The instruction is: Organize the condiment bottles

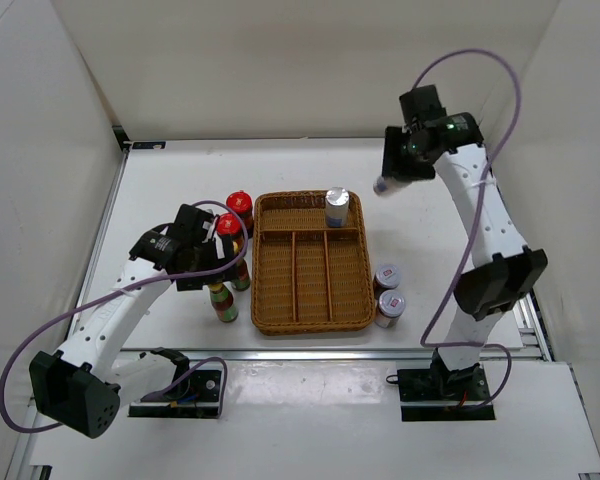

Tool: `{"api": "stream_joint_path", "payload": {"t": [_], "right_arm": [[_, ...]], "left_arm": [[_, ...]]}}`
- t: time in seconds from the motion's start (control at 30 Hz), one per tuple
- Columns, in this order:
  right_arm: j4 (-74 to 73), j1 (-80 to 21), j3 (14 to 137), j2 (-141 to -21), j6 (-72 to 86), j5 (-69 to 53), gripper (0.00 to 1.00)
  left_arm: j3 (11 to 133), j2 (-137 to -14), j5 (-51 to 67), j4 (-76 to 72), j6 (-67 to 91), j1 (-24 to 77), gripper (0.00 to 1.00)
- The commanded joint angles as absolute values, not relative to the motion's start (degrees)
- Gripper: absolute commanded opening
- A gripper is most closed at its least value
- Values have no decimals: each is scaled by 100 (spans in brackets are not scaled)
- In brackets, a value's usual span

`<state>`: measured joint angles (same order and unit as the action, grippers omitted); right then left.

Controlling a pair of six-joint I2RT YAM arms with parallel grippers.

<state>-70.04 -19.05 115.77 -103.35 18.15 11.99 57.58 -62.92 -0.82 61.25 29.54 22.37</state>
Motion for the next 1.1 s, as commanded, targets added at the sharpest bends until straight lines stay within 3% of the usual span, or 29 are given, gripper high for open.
{"api": "stream_joint_path", "payload": {"t": [0.0,0.23,0.4,0.7,1.07], "right_arm": [[-6576,-2082,12435,-9835,1460,1320,0],[-6161,-2986,13402,-10520,537,221,0],[-6047,-3707,14290,-11275,272,114,0],[-6047,-4491,14282,-12207,378,1396,0],[-6161,-4597,14353,-13236,887,2461,0]], "left_arm": [[5792,-6249,-79,6117,2918,2268,99],[5792,-6249,-79,6117,2918,2373,99],[5792,-6302,-79,6117,2918,2479,99],[5792,-6302,-26,6117,2918,2584,99],[5792,-6302,-26,6117,2918,2742,99]]}}
